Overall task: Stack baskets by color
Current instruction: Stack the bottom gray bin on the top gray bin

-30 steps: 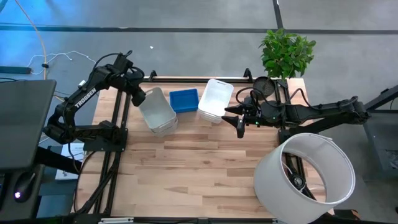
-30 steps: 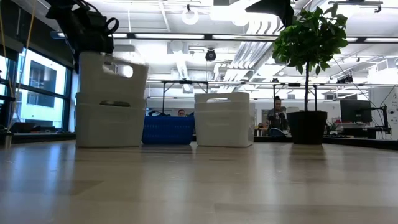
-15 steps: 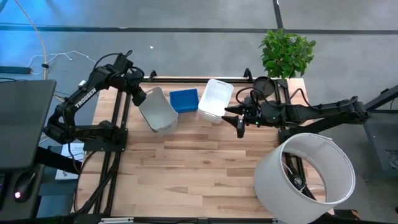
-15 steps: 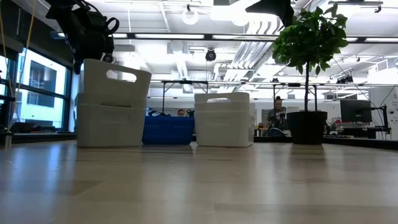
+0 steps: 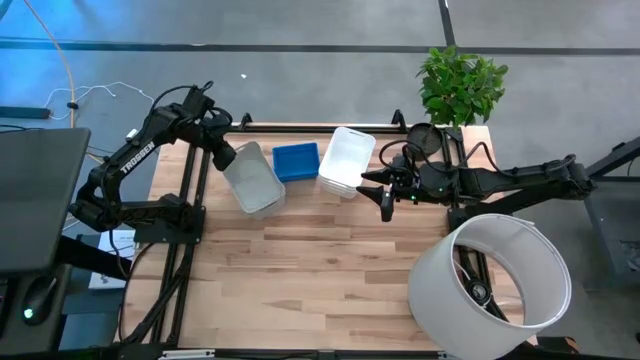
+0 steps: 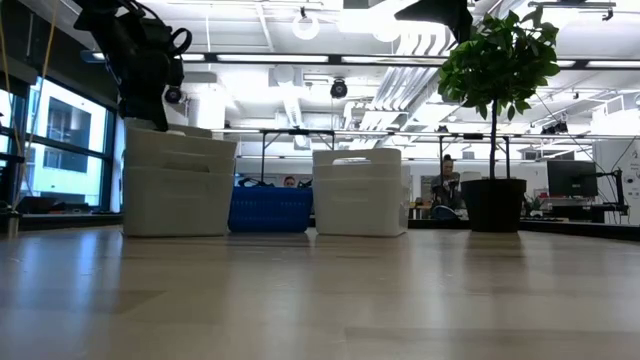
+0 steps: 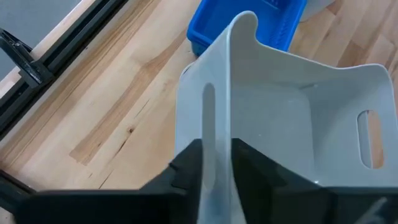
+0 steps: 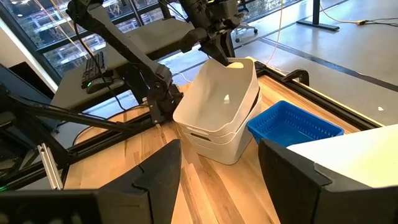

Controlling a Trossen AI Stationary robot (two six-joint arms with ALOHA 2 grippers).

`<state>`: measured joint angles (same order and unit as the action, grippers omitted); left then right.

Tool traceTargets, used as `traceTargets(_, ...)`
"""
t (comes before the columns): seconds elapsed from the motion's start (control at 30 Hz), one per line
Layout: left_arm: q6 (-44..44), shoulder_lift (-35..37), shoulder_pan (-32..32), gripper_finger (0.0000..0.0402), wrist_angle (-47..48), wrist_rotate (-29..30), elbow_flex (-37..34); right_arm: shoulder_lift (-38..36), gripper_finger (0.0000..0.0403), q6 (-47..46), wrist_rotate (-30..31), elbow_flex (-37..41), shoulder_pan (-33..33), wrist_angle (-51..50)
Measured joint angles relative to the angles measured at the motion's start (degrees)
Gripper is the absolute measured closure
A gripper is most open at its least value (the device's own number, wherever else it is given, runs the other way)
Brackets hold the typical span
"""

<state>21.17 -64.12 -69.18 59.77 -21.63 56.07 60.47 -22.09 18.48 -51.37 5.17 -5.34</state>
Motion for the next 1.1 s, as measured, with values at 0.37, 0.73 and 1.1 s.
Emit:
traceTargets(0.37,-0.10,0.49,0.01,0.0211,0.02,-3.81,3.26,0.00,0.0201,0.02,0.01,0.00,0.01,0.00)
traceTargets(0.73,-10.04,7.09,6.11,0.0209,1.85,-6.63,9.40,0.02,0.0201,0.02,0.00,0.00,0.02,0.00)
traceTargets(1.1,-33.82,14.63,41.83,0.0213,3.43,17.85,9.40,0.02,0.0201,0.04,0.00,0.00,0.00,0.00)
